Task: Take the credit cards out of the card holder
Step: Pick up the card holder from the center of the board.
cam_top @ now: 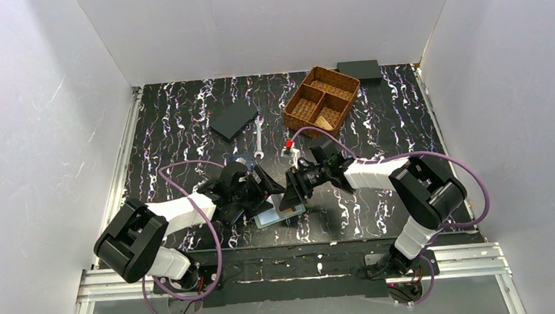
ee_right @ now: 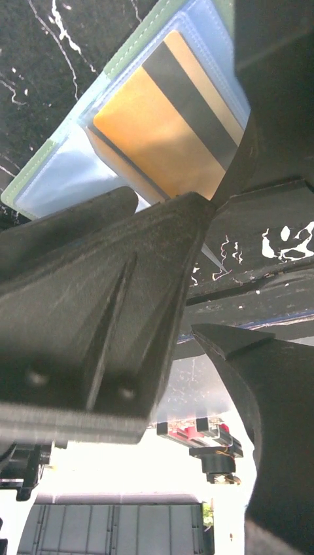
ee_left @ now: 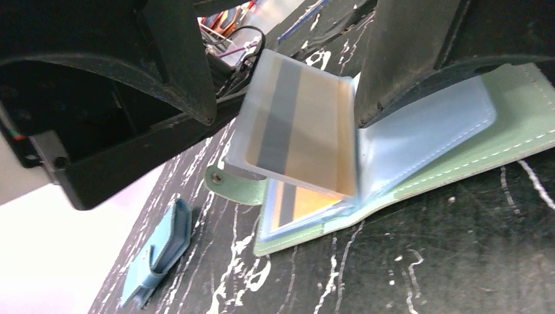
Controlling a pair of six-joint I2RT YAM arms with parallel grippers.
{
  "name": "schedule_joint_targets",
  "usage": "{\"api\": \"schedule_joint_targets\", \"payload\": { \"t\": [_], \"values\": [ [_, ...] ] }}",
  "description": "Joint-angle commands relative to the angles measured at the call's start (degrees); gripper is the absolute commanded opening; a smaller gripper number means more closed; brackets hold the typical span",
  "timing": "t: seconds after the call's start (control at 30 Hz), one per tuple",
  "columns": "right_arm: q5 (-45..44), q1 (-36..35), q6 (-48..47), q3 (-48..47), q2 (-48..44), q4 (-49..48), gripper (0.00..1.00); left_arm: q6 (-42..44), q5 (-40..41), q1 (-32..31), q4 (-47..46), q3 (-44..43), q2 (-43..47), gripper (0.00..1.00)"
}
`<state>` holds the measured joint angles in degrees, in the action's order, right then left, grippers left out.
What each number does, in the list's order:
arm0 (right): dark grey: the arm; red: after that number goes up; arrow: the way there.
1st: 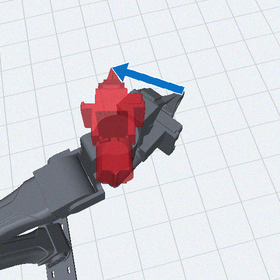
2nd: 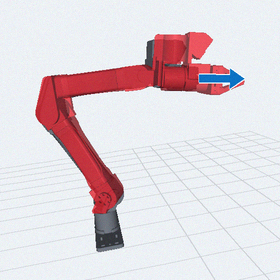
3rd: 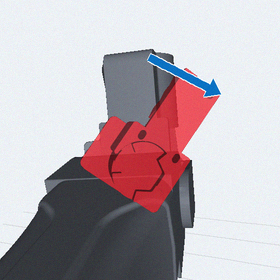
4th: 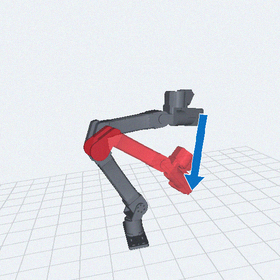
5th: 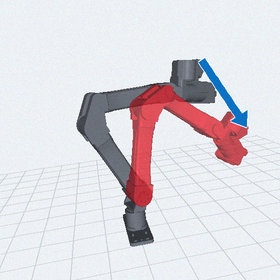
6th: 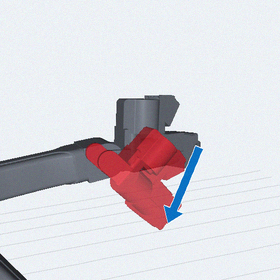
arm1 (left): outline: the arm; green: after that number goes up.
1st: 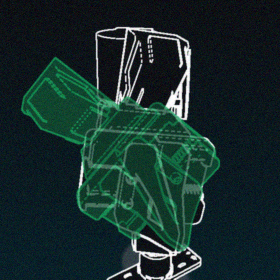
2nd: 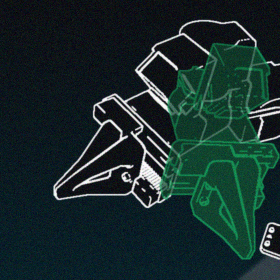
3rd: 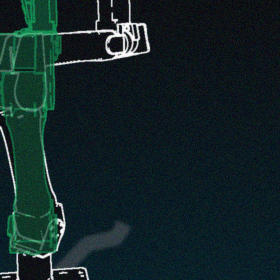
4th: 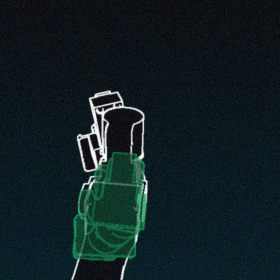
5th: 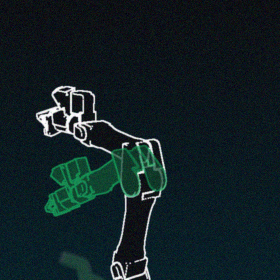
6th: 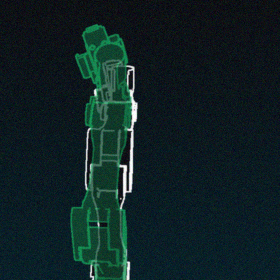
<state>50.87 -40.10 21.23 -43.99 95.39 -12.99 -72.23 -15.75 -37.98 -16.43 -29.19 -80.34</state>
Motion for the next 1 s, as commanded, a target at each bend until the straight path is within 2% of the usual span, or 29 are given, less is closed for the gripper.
{"api": "schedule_joint_targets", "payload": {
  "t": [0.0,0.1,0.23,0.33,0.53,0.77,0.97],
  "values": [
    [2.5,-0.4,-0.2,0.1,-1.3,-4.1,0.62,-0.2,1.0,0.1,1.1,2.0,0.6,0.73],
    [4.6,-0.6,1.3,1.3,-1.7,-7.3,0.67,-0.2,1.1,0.2,1.1,3.0,0.8,0.66],
    [8.4,-0.8,3.4,2.0,-1.3,-11.6,0.67,-0.2,1.6,0.2,1.1,4.3,1.6,0.58],
    [9.2,-0.8,2.6,1.6,-0.7,-10.9,0.66,0.0,2.1,0.3,1.1,5.0,2.5,0.42],
    [9.9,-0.1,-15.1,-3.7,-0.6,5.8,0.66,1.2,1.9,0.7,1.4,6.0,3.6,0.25],
    [14.2,2.8,-20.0,-5.1,0.7,9.3,0.68,5.7,1.6,1.2,2.7,8.1,6.3,0.03],
    [10.7,4.2,-27.3,-5.8,-0.1,14.9,0.68,17.0,-1.9,1.2,2.8,6.7,6.1,0.0]
  ]
}}
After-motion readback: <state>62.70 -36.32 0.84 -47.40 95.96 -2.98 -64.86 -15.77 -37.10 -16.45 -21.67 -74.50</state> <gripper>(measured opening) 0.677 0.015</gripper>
